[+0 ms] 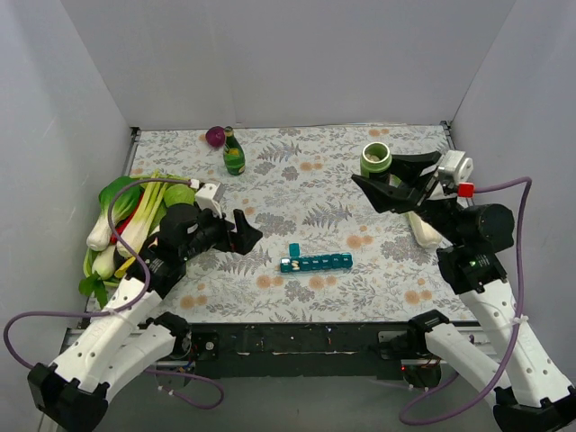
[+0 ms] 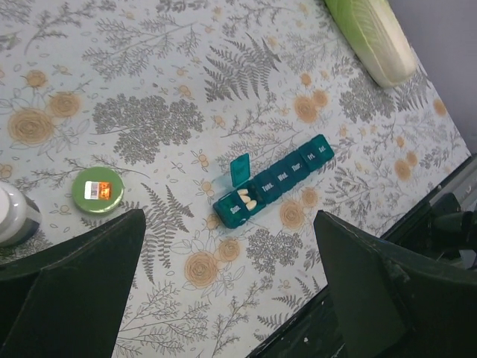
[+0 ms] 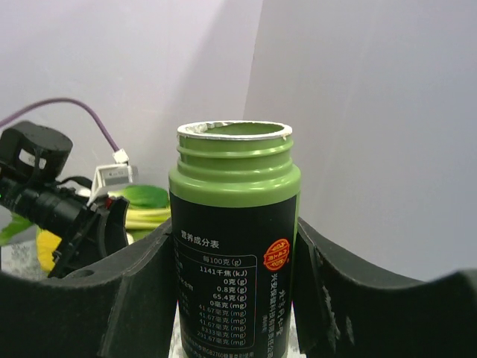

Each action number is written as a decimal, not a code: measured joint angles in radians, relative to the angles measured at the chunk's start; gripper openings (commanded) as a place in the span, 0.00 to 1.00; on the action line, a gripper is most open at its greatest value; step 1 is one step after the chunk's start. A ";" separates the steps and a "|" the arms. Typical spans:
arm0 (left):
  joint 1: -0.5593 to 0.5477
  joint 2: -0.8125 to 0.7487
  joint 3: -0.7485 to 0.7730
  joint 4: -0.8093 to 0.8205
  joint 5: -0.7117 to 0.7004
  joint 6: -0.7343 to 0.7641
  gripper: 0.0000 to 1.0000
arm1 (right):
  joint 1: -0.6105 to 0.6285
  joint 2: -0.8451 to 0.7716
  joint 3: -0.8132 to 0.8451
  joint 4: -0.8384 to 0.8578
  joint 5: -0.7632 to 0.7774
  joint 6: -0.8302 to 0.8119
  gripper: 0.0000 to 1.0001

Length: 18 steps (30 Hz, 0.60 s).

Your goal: Sort the pills into containers

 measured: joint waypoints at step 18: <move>-0.009 0.530 0.075 -0.006 -0.138 0.067 0.86 | -0.001 -0.068 -0.426 0.004 -0.059 -0.131 0.01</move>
